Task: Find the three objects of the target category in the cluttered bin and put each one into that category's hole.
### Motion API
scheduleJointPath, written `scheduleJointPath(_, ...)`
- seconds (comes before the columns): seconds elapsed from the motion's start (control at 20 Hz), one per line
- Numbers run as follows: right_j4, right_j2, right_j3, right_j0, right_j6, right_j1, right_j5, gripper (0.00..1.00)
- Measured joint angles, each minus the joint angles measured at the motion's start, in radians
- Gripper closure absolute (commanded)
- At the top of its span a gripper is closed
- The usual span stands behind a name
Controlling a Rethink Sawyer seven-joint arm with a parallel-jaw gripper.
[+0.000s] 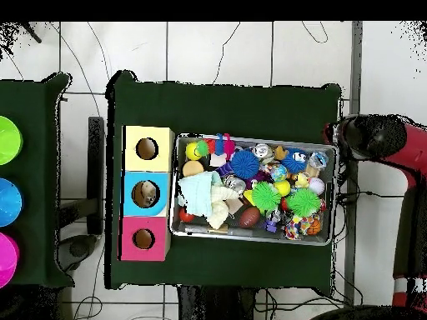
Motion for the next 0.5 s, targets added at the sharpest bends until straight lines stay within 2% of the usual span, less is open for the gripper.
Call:
scheduleJointPath(0.3,0.011,0.000,0.002,-0.007,0.000,-0.007,0.000,0.00)
scheduleJointPath(0.5,0.019,0.000,0.036,-0.020,0.000,-0.008,0.000,0.00)
